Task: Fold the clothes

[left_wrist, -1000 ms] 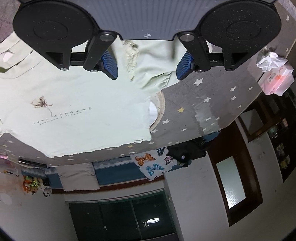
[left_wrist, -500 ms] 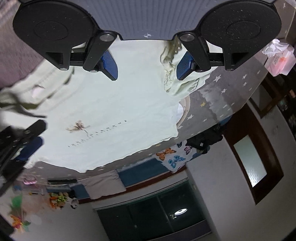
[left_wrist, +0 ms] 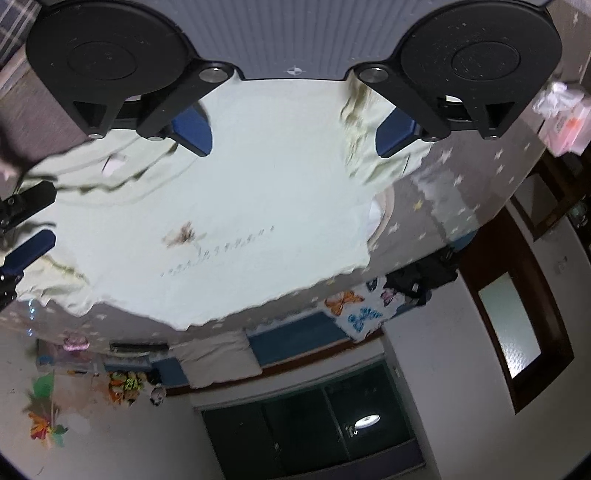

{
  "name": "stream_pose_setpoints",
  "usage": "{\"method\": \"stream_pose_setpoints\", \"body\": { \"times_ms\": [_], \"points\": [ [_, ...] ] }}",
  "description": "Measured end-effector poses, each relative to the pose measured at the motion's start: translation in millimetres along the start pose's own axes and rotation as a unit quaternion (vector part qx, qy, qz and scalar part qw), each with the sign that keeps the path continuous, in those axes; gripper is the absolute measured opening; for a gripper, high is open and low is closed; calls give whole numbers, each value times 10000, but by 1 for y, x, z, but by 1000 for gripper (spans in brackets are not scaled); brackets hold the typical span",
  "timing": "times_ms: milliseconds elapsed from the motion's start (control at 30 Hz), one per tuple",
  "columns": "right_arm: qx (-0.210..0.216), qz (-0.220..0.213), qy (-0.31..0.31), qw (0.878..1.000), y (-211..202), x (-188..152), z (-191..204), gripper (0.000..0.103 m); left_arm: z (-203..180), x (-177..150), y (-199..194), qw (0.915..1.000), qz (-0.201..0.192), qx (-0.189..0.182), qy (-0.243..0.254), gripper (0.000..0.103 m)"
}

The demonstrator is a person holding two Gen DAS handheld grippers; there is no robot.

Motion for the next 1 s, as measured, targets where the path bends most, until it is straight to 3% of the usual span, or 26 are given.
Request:
{"method": "stream_pose_setpoints", "body": {
  "times_ms": [133, 367, 633, 833, 1000],
  "points": [
    [-197, -22, 202, 9996, -2, -7, -7, 52, -9, 13, 7, 9998, -97, -167, -8, 99],
    [-211, -128, -134, 9996, -14, -18, 4, 54, -28, 20, 27, 9993, -30, -378, 53, 100],
    [-65, -166, 297, 9994, -29, -26, -10, 55, -44, 26, 32, 9983, -72, -538, 194, 101],
    [-760, -293, 1033, 9913, -41, -32, -52, 55, -56, 39, 34, 9973, -183, -675, 243, 103],
    [-1515, -240, 1867, 9704, -40, -46, -98, 53, -72, 52, 37, 9956, -289, -823, 339, 103]
  ]
}}
Point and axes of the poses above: each gripper's, at about its wrist camera, not at the fingertips, and y roughly the way its jaws point, z to its left, x to its top, the point moved 3 cm from there along y, roughly the way its jaws point, and after that the axes turned 7 degrees about -x, right-handed, at the moved point
